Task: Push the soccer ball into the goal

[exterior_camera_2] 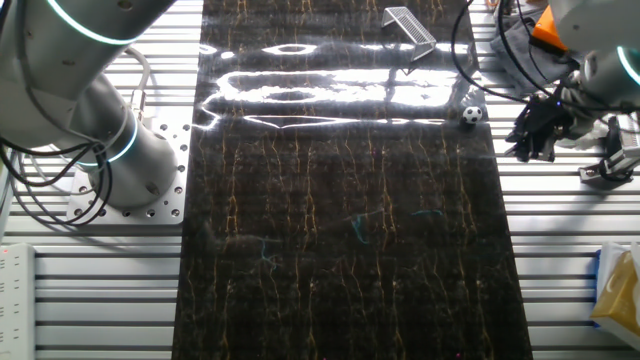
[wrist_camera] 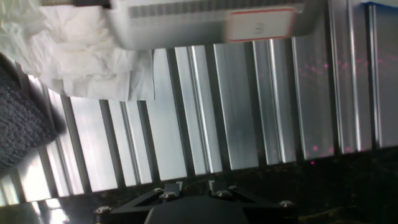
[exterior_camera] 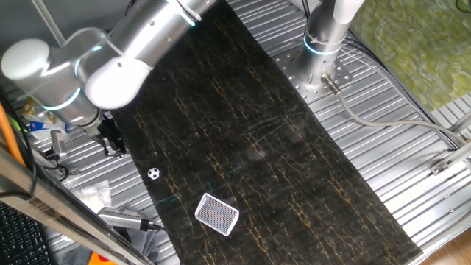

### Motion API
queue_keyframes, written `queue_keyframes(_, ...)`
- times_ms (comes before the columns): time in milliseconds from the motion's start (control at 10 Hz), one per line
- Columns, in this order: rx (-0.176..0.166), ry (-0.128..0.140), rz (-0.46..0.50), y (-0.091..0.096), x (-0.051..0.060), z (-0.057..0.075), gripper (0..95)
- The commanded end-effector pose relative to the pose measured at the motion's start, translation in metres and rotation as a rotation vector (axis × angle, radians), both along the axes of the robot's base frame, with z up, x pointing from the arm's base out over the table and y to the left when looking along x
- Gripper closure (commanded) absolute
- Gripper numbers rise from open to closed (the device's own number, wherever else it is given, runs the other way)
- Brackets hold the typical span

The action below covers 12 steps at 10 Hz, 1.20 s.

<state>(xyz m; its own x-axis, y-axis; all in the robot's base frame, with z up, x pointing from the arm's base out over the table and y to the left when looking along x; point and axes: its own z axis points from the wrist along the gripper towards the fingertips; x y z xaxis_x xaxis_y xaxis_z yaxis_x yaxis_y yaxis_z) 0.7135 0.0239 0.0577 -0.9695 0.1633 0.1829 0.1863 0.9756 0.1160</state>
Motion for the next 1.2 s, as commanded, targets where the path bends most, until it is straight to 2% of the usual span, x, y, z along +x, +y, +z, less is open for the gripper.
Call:
queue_keyframes(100,0.033,-0.012,-0.023,0.001,0.002,0.0,76.0)
queue_keyframes(300,0.035,-0.012,-0.031,0.001,0.002,0.0,76.0)
queue_keyframes(500,0.076,-0.012,-0.07,0.004,0.006,0.001,76.0)
queue_keyframes(1200,0.064,-0.016,-0.071,0.022,0.024,0.005,76.0)
